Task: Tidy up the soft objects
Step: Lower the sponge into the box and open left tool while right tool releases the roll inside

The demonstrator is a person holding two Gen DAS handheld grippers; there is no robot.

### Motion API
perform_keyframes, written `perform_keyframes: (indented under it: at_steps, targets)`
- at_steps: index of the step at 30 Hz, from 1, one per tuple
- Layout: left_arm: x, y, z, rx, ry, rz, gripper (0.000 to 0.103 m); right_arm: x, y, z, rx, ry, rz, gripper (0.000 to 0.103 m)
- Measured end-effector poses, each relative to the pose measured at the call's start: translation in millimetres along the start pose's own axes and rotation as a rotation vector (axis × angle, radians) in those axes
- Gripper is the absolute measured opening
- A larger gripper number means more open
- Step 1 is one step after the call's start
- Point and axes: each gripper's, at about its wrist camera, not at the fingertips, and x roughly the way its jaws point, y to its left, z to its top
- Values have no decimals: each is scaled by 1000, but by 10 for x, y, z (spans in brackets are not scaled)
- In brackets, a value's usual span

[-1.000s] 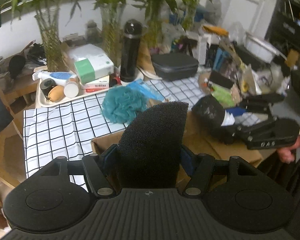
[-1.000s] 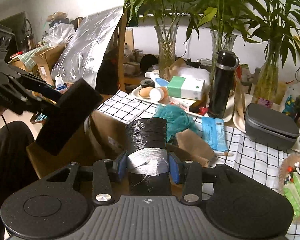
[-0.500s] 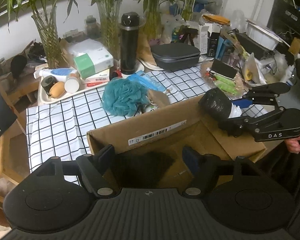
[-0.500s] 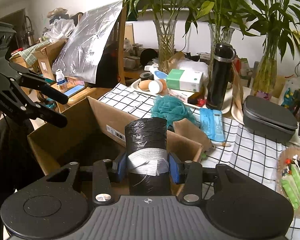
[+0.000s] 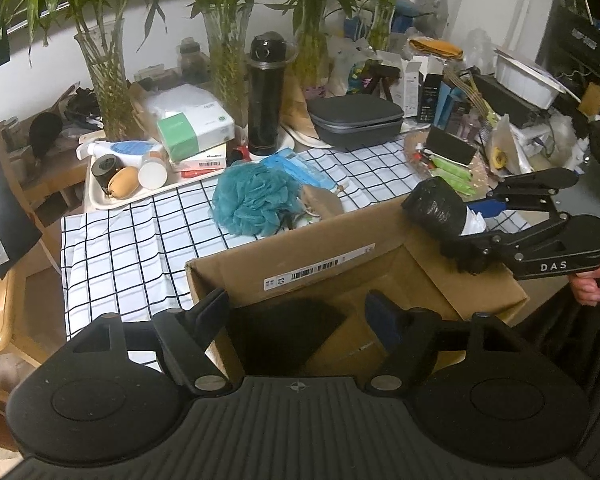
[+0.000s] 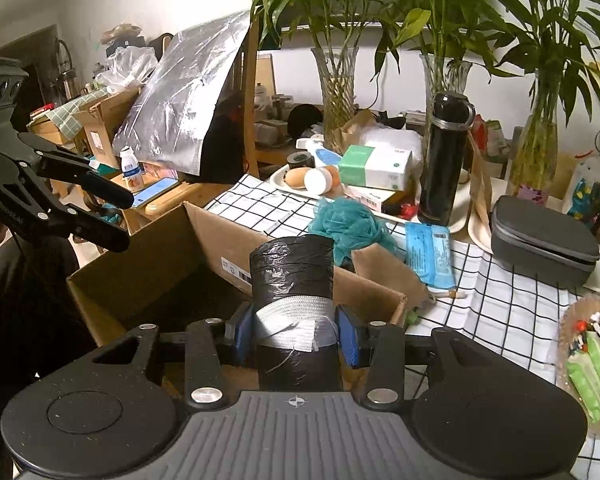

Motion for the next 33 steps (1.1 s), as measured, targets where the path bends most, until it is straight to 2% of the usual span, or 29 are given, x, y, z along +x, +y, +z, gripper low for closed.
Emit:
perform_keyframes:
  at_steps: [12, 20, 29, 31, 32, 33]
  targets:
    - [-23, 16, -12, -15, 4, 7, 74, 32, 15, 20, -5, 6, 14, 47]
    - [15, 7, -23, -28, 32, 66, 74, 60, 29, 30, -22, 23, 26, 47]
    - [31, 14, -49, -24, 50, 78, 74, 137, 64, 17, -43, 69, 25, 48]
    - [31, 11, -53, -21, 51, 84, 74, 174, 84, 15, -52, 88, 28, 63]
    - [29, 10, -56, -21, 51, 85, 74, 189, 103, 21, -64, 90, 16, 80]
    - [26, 9, -55, -20, 50, 85, 74, 189, 124, 21, -78, 84, 12, 89]
